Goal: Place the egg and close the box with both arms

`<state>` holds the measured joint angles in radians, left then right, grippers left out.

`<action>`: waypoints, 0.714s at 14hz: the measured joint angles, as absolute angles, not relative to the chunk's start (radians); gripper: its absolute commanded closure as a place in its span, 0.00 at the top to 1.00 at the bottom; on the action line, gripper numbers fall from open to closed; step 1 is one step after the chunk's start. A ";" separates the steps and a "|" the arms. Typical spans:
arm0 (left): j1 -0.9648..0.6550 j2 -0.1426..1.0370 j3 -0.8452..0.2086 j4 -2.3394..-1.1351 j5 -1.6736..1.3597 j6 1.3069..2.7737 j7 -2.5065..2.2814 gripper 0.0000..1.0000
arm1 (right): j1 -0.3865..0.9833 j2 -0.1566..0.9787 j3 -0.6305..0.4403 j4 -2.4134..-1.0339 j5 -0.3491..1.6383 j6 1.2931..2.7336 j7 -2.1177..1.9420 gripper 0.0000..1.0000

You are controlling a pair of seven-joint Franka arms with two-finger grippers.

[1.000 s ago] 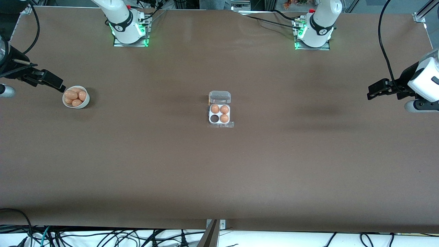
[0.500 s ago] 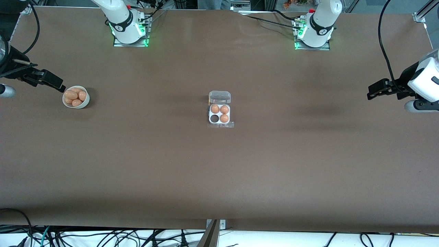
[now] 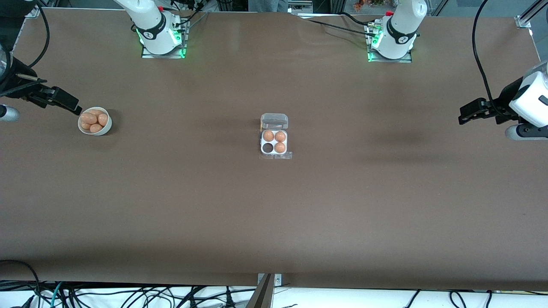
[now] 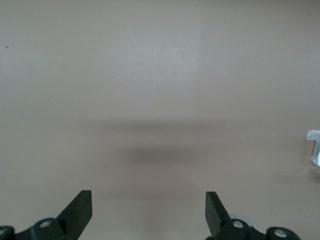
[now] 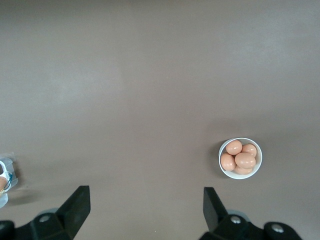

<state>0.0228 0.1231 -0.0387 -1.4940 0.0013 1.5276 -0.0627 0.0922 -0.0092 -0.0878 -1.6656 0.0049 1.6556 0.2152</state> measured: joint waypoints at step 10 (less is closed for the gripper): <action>0.024 0.124 -0.039 -1.494 0.001 1.528 -0.063 1.00 | 0.084 0.038 -0.094 -1.671 0.001 1.641 0.151 1.00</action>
<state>0.0236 0.1237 -0.0387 -1.4940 0.0013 1.5276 -0.0627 0.0845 0.0379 -0.0939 -1.6715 0.0007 1.6414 0.1513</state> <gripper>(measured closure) 0.000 0.000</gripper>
